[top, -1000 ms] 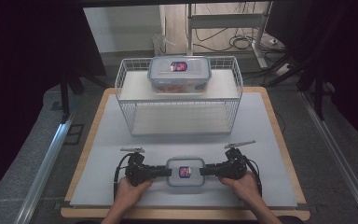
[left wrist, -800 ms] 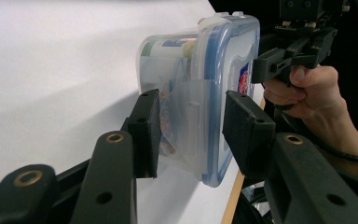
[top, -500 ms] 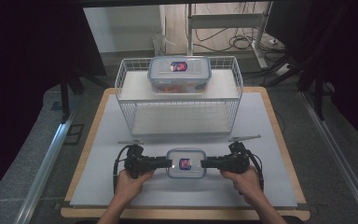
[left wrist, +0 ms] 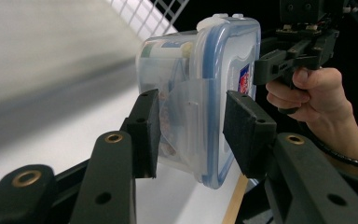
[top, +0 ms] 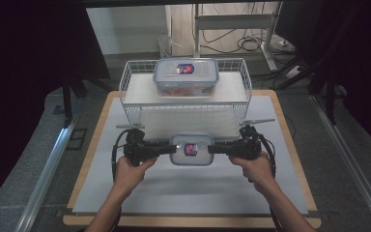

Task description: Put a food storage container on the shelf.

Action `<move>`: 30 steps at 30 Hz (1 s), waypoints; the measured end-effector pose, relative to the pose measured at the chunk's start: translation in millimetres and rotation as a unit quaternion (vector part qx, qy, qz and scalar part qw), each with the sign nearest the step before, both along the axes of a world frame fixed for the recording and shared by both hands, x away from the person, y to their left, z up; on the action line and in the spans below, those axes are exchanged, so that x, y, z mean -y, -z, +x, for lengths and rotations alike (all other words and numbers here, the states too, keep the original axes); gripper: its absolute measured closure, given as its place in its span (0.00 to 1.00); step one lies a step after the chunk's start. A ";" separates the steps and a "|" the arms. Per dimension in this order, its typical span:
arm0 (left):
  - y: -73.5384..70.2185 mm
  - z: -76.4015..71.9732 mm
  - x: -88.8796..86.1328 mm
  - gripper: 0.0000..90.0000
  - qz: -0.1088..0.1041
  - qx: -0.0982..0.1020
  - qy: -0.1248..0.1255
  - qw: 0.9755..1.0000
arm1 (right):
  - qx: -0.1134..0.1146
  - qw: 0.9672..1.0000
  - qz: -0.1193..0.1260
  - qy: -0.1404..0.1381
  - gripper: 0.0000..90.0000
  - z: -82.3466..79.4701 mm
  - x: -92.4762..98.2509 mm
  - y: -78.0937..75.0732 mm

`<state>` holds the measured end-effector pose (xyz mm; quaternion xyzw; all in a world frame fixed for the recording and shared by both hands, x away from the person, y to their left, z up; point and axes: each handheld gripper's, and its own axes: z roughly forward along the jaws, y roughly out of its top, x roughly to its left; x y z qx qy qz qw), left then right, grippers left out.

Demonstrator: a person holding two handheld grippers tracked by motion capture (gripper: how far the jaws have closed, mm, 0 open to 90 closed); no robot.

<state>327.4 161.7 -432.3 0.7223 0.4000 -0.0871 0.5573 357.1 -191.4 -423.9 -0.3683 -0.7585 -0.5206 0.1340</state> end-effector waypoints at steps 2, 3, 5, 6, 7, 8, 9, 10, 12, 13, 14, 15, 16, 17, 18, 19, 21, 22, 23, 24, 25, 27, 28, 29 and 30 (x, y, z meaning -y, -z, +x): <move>-10.9 3.5 -1.0 0.64 0.002 0.008 -0.001 1.000 | 0.010 1.000 0.002 0.000 0.66 3.9 -1.0 -10.3; -16.2 5.4 -1.6 0.64 0.002 0.012 -0.001 1.000 | 0.015 1.000 0.003 0.001 0.66 5.7 -1.5 -15.2; -27.1 8.6 -2.4 0.64 0.003 0.016 -0.003 1.000 | 0.022 1.000 0.006 0.001 0.66 9.4 -2.5 -25.3; -32.3 10.3 -2.8 0.64 0.002 0.019 -0.004 1.000 | 0.026 1.000 0.007 0.001 0.66 11.2 -3.0 -30.4; -37.4 12.2 -3.4 0.64 0.002 0.022 -0.003 1.000 | 0.027 1.000 0.007 0.002 0.66 13.0 -3.7 -35.5; -42.4 14.3 -4.1 0.64 0.004 0.025 -0.005 1.000 | 0.031 0.999 0.009 0.003 0.66 15.0 -4.3 -40.5; -47.1 16.4 -4.7 0.63 0.003 0.028 -0.006 1.000 | 0.034 0.999 0.009 0.004 0.66 17.1 -4.9 -45.3; -52.1 18.9 -5.3 0.63 0.004 0.030 -0.007 1.000 | 0.036 0.999 0.010 0.005 0.65 19.3 -5.5 -50.2; -63.0 24.0 -6.4 0.63 0.003 0.034 -0.009 0.999 | 0.042 0.999 0.014 0.008 0.65 24.2 -6.8 -59.5; -68.9 26.8 -6.9 0.63 0.003 0.036 -0.010 0.999 | 0.044 0.999 0.016 0.009 0.65 26.8 -7.4 -64.3; -75.2 29.6 -7.4 0.63 0.004 0.039 -0.012 0.999 | 0.045 0.999 0.018 0.012 0.65 29.4 -8.0 -69.3; -81.6 32.4 -7.9 0.63 0.004 0.042 -0.014 0.999 | 0.048 0.999 0.021 0.013 0.65 32.2 -8.5 -74.4; -88.1 35.5 -8.6 0.63 0.005 0.045 -0.014 0.999 | 0.050 0.998 0.024 0.015 0.65 35.0 -9.2 -79.9; -94.8 38.8 -9.3 0.63 0.005 0.048 -0.015 0.999 | 0.054 0.998 0.026 0.017 0.65 38.0 -9.8 -85.6; -101.6 42.1 -10.1 0.63 0.004 0.050 -0.017 0.999 | 0.059 0.998 0.028 0.019 0.65 41.1 -10.6 -91.8; -108.5 45.9 -11.0 0.63 0.003 0.052 -0.018 0.998 | 0.062 0.997 0.031 0.022 0.65 44.2 -11.5 -98.3; -121.6 54.7 -13.2 0.63 0.000 0.053 -0.021 0.998 | 0.068 0.997 0.034 0.027 0.65 51.5 -13.8 -111.5; -127.6 59.5 -14.2 0.63 -0.001 0.055 -0.023 0.998 | 0.071 0.996 0.035 0.030 0.65 55.5 -14.9 -118.0; -133.3 64.4 -15.3 0.63 -0.004 0.055 -0.024 0.998 | 0.074 0.996 0.037 0.034 0.65 59.7 -16.3 -124.3; -138.6 69.5 -16.5 0.63 -0.006 0.055 -0.025 0.998 | 0.076 0.996 0.037 0.037 0.65 64.0 -17.5 -130.3; -143.1 74.9 -17.6 0.63 -0.009 0.054 -0.027 0.998 | 0.079 0.995 0.038 0.041 0.65 68.3 -18.9 -136.2; -150.1 85.7 -20.0 0.63 -0.015 0.052 -0.029 0.998 | 0.082 0.995 0.038 0.047 0.64 77.7 -21.6 -146.3; -152.9 90.9 -21.3 0.63 -0.017 0.049 -0.031 0.998 | 0.084 0.994 0.037 0.051 0.64 82.5 -23.1 -150.4; -154.8 96.0 -23.0 0.63 -0.021 0.048 -0.034 0.998 | 0.081 0.995 0.037 0.054 0.64 87.3 -24.6 -153.7; -156.0 101.1 -24.6 0.63 -0.024 0.046 -0.038 0.998 | 0.079 0.995 0.039 0.056 0.64 92.5 -26.3 -156.0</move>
